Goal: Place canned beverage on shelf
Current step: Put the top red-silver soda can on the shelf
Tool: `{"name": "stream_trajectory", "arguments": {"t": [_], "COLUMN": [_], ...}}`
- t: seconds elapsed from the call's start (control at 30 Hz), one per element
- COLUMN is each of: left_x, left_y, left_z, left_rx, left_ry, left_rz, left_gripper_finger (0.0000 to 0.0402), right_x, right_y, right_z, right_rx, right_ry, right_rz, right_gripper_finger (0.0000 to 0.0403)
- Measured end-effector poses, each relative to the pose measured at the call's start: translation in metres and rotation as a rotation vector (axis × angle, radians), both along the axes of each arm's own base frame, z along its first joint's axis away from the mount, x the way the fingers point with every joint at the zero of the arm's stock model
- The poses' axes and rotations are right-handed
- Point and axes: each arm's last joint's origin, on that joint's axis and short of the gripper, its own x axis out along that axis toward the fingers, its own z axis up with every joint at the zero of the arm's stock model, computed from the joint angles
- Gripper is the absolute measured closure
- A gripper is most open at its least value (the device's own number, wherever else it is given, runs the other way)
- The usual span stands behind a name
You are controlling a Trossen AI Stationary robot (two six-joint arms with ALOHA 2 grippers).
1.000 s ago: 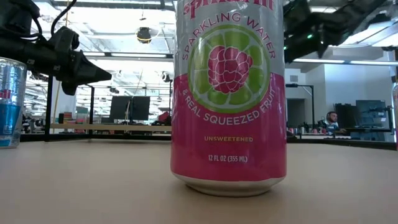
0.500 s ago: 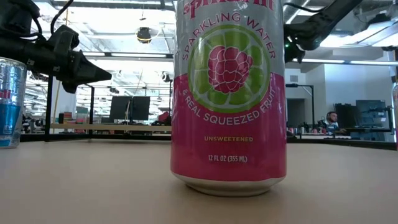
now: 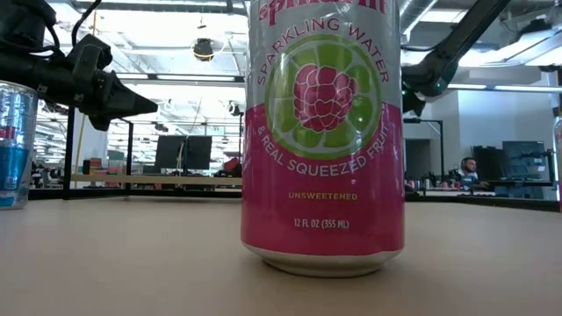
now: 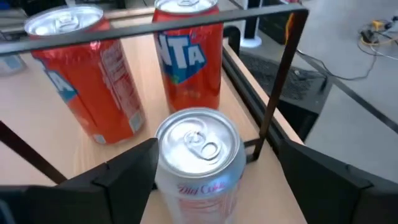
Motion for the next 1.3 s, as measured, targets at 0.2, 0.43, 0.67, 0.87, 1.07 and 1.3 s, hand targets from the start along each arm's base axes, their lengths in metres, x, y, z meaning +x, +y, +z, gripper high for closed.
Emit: {"name": "stream_trajectory", "arguments": {"t": [0.2, 0.43, 0.67, 0.87, 1.07, 1.3], "left_x": [0.000, 0.000, 0.000, 0.000, 0.000, 0.000], "left_y": [0.000, 0.000, 0.000, 0.000, -0.001, -0.001], "left_z": [0.000, 0.000, 0.000, 0.000, 0.000, 0.000], "left_rx": [0.001, -0.088, -0.088, -0.047, -0.036, -0.018], "left_ry": [0.000, -0.044, -0.044, -0.024, -0.017, -0.006], "left_rz": [0.005, 0.003, 0.000, 0.000, -0.023, -0.029], "left_gripper_finger": [0.0402, 0.0402, 0.0402, 0.0402, 0.0402, 0.0400], "right_x": [0.003, 0.003, 0.004, 0.010, 0.007, 0.004], "right_y": [-0.005, -0.003, 0.008, 0.015, 0.013, 0.009], "right_z": [-0.009, 0.003, 0.012, 0.012, 0.010, 0.008], "right_rx": [-0.009, -0.107, -0.103, -0.107, -0.094, -0.096], "right_ry": [-0.014, -0.038, -0.033, -0.031, -0.003, 0.006], "right_rz": [0.028, 0.045, 0.065, 0.086, 0.069, 0.045], "right_gripper_finger": [0.0049, 0.0050, 0.0050, 0.0050, 0.0050, 0.0050]}}
